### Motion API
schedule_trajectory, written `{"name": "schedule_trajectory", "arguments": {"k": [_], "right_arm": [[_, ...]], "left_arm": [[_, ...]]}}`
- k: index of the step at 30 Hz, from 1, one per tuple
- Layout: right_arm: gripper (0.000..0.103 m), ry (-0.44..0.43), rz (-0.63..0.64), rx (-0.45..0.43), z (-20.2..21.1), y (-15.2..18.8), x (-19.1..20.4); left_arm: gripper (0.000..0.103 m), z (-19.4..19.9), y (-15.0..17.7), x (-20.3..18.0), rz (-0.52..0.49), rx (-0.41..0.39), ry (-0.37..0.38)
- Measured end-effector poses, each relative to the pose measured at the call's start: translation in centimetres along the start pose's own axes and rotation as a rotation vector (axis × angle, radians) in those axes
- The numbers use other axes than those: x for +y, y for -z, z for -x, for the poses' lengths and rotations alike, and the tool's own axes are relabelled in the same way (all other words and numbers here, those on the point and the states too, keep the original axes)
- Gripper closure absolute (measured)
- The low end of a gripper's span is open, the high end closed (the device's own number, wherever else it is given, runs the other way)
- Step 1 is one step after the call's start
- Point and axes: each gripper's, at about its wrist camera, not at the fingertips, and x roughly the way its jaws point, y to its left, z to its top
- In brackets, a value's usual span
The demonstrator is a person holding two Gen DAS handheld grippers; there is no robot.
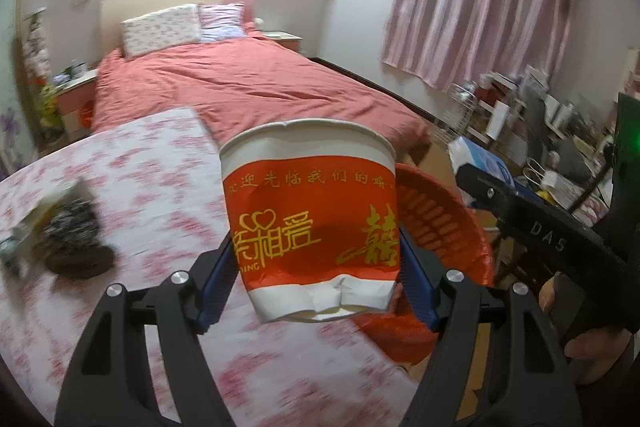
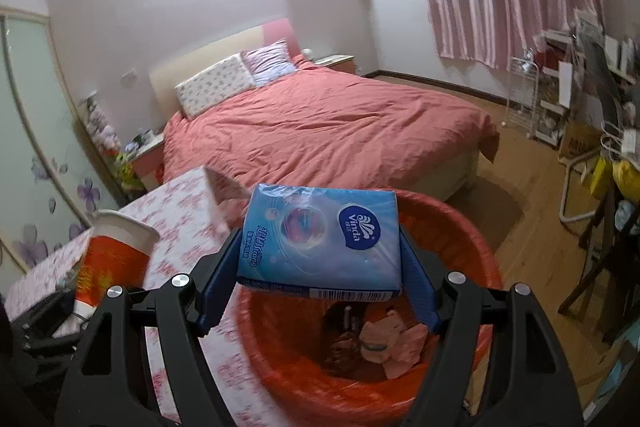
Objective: Collect trash
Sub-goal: 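Open both tools to drop the tissue pack and cup into the basket, then move both open tools back over the remaining items on the bed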
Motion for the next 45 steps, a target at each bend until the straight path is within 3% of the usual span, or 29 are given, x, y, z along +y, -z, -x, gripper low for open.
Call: {"name": "schedule_trajectory", "arguments": {"k": [6, 11, 13, 15, 21, 24, 28, 33, 40, 45], "right_arm": [[0.030, 0.005, -0.087, -0.002, -1.2, -0.6, -3.4], [0.028, -0.001, -0.101, 0.012, -2.7, -0.4, -4.6], [0.026, -0.005, -0.094, 0.028, -3.1, -0.2, -4.8], [0.022, -0.004, -0.091, 0.035, -3.3, 0.1, -4.6], [0.016, 0.001, -0.064, 0.036, -2.5, 0.1, -4.1], [0.010, 0.042, -0.004, 0.011, -1.7, 0.2, -2.7], [0.008, 0.109, 0.102, 0.000, -1.4, 0.8, 0.1], [0.005, 0.076, 0.164, 0.049, -2.0, 2.0, 3.1], [0.002, -0.057, 0.261, 0.110, -2.5, 4.6, 9.5], [0.003, -0.232, 0.335, 0.152, -3.0, 6.7, 15.3]], "left_arm": [[0.032, -5.6, -0.6, -3.3, -0.044, 0.064, 0.057], [0.030, -8.7, 0.5, -2.7, -0.037, 0.134, 0.054], [0.028, -9.0, 0.8, -2.0, -0.030, 0.150, 0.049], [0.019, -8.9, 1.1, -0.9, -0.021, 0.148, 0.020], [0.013, -7.5, 1.6, 1.2, 0.015, 0.140, -0.007], [0.006, -6.1, 2.2, 2.5, 0.001, 0.121, -0.082], [0.004, -4.2, 3.5, 5.9, 0.049, 0.151, -0.170], [0.004, -1.5, 5.5, 11.5, 0.122, 0.174, -0.330], [0.004, 4.6, 7.9, 19.5, 0.240, 0.132, -0.460], [0.004, 8.5, 10.3, 24.4, 0.308, 0.148, -0.568]]}}
